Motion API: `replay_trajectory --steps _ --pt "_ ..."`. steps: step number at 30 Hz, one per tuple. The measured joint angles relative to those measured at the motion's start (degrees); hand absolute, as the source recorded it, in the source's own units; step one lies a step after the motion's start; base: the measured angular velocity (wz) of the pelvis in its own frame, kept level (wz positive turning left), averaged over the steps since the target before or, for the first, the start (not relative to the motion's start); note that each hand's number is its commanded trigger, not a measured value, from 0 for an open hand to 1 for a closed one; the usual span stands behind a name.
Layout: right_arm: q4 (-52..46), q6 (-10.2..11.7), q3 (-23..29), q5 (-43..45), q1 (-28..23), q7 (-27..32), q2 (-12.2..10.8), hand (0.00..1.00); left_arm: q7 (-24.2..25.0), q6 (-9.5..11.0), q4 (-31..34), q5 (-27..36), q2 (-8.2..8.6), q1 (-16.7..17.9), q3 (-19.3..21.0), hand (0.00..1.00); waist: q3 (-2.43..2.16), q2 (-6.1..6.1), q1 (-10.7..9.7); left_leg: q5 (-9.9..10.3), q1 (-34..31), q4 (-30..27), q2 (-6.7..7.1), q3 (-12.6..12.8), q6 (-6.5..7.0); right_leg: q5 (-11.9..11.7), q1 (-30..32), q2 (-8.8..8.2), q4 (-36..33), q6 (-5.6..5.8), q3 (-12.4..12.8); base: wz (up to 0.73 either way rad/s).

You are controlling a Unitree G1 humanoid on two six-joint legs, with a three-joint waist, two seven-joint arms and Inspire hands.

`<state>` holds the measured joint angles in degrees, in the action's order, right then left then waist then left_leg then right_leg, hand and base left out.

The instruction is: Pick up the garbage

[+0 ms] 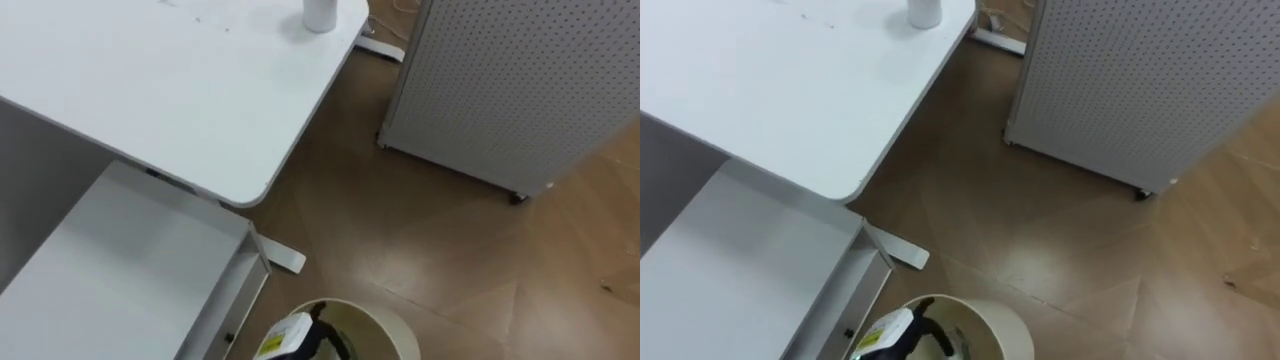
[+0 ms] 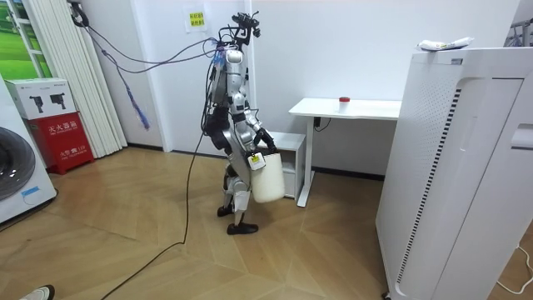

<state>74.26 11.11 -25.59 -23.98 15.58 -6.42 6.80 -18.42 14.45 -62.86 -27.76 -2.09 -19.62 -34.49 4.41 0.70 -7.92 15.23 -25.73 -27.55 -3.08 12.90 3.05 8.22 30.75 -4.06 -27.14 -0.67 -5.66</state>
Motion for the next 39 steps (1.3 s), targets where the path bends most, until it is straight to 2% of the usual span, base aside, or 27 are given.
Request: replay_trajectory --steps 3,4,5,8,11,12,16,18,19,23,24,28,29,30,32,34,37,39 --pt "0.0 0.1 1.0 -0.1 -1.5 -0.7 1.0 1.0 -0.2 0.2 4.3 -1.0 -1.33 1.3 0.0 0.0 -0.21 0.28 -0.2 -0.1 3.5 1.5 0.42 0.2 -0.12 0.1 -2.9 -0.06 0.8 0.14 0.3 -0.05" --pt "0.0 0.1 1.6 -0.1 -1.7 -0.8 1.2 1.0 -0.3 0.4 4.9 -1.5 -1.4 1.4 0.1 0.0 -0.39 0.51 -0.2 -0.1 4.2 1.9 0.56 0.2 -0.11 0.1 -3.4 -0.09 0.9 0.2 0.4 -0.04" --pt "0.0 0.1 2.6 -0.1 -2.2 -1.0 1.8 1.0 -0.4 0.6 6.2 -2.6 -1.42 1.6 0.0 0.0 -0.86 1.11 -0.4 -0.2 5.2 2.5 0.76 0.2 -0.08 0.1 -4.5 -0.13 1.5 0.37 0.4 -0.03" --pt "0.7 0.1 5.2 -0.3 -3.3 -1.3 2.3 1.0 -0.4 1.0 11.9 -3.4 -2.36 2.5 -0.8 0.0 -1.19 1.57 -2.0 -0.9 9.1 5.3 1.78 0.3 0.26 0.5 -7.5 -0.88 2.5 0.99 0.2 0.04" --pt "0.8 0.1 7.3 -0.1 -4.0 -1.3 2.5 1.0 0.2 2.2 14.2 -3.4 -3.03 2.6 -1.2 0.0 -1.36 1.43 -3.5 -1.2 12.4 7.3 2.32 1.1 0.4 0.8 -9.8 -1.11 2.7 1.46 0.8 -0.08" --pt "0.8 0.1 9.1 -0.1 -4.5 -1.6 2.5 1.0 0.6 2.2 15.3 -3.5 -3.2 2.9 -1.2 0.0 -1.63 1.42 -4.4 -1.3 13.3 8.1 2.57 1.1 0.56 0.8 -10.5 -1.22 2.9 1.6 0.8 -0.06" --pt "0.7 0.1 11.5 -0.3 -6.9 -2.0 2.8 1.0 1.2 2.3 20.3 -4.4 -4.45 4.0 -1.2 0.0 -2.27 0.87 -4.6 -1.3 15.5 8.8 2.62 2.1 0.56 0.8 -12.1 -0.85 3.5 1.65 0.9 -0.14" --pt "0.6 0.1 12.2 -0.2 -7.4 -2.4 2.9 1.0 1.2 2.4 21.3 -4.4 -5.53 4.5 -0.8 0.0 -2.56 0.36 -4.4 -1.3 17.7 9.8 2.55 4.4 0.55 0.8 -12.9 -0.84 3.6 1.64 1.0 -0.45" --pt "0.6 0.1 12.2 -0.2 -7.3 -2.4 2.9 1.0 1.3 2.4 21.5 -4.4 -5.76 4.5 -0.7 0.0 -2.6 0.28 -4.2 -1.2 18.3 10.1 2.55 4.7 0.56 0.8 -13.1 -0.9 3.6 1.64 0.8 -0.48" --pt "0.5 0.1 12.7 1.5 -7.9 -2.5 3.0 1.0 1.4 2.4 24.6 -7.0 -6.36 5.4 2.2 0.0 -2.76 0.14 -3.0 0.1 21.4 10.9 1.4 8.6 0.21 0.4 -14.4 -1.54 3.4 0.99 -3.4 -0.5" --pt "0.4 0.1 13.3 1.8 -8.4 -2.5 3.0 1.0 1.4 2.4 26.7 -8.3 -6.36 6.2 3.2 0.0 -2.86 0.16 -3.0 0.3 21.9 10.9 1.12 8.9 0.03 0.3 -14.8 -1.46 3.7 0.85 -4.0 -0.34" --pt "-0.1 0.1 13.5 1.6 -9.7 -2.2 3.1 1.0 1.4 2.5 34.8 -9.1 -6.83 8.2 3.7 0.0 -3.05 -0.09 -2.8 0.3 23.6 11.2 0.58 9.0 -0.55 0.2 -16.3 -0.66 4.6 0.57 -4.0 -0.11" --pt "-0.5 0.1 13.5 1.6 -9.9 -2.1 3.2 1.0 1.4 3.1 36.7 -8.8 -6.89 8.9 3.8 0.0 -3.04 -0.11 -2.8 0.3 24.4 11.4 0.4 9.0 -0.72 0.3 -17.2 -0.36 4.9 0.46 -4.1 -0.07" --pt "-0.5 0.1 13.5 1.6 -10.0 -2.1 3.3 1.0 1.4 4.2 37.4 -8.3 -6.92 9.4 3.9 0.0 -3.06 -0.26 -2.8 0.3 25.5 11.4 0.14 9.0 -0.87 0.4 -18.4 -0.08 5.4 0.37 -4.1 -0.06" --pt "-0.5 0.1 13.4 2.0 -10.1 -2.1 3.3 1.0 1.4 4.8 38.2 -7.7 -7.36 10.0 4.0 0.0 -3.13 -0.69 -2.7 0.6 26.7 11.4 -0.29 9.2 -1.33 0.8 -19.1 0.14 5.4 0.06 -4.1 -0.1" --pt "-0.5 0.2 13.5 2.3 -10.0 -2.3 3.4 1.0 1.4 5.0 39.3 -6.2 -7.59 10.5 4.5 0.0 -3.07 -1.15 -2.6 0.7 27.1 11.4 -0.62 9.3 -1.67 1.0 -19.5 0.24 5.5 -0.25 -5.8 -0.07" --pt "-0.6 0.2 13.6 4.1 -10.7 -2.4 3.7 1.0 1.2 5.4 42.6 -5.4 -8.08 12.6 8.0 0.0 -3.3 -1.72 -0.8 1.1 28.0 11.0 -1.47 10.5 -2.6 1.2 -19.5 0.98 5.3 -1.04 -6.2 -0.34" --pt "-0.6 0.2 13.7 4.3 -11.2 -2.5 4.1 1.0 0.5 6.0 44.1 -5.2 -8.25 13.7 11.7 0.0 -3.44 -2.08 0.8 1.2 28.3 9.1 -2.11 10.0 -2.82 1.1 -19.9 1.87 5.5 -1.73 -5.3 -0.53"
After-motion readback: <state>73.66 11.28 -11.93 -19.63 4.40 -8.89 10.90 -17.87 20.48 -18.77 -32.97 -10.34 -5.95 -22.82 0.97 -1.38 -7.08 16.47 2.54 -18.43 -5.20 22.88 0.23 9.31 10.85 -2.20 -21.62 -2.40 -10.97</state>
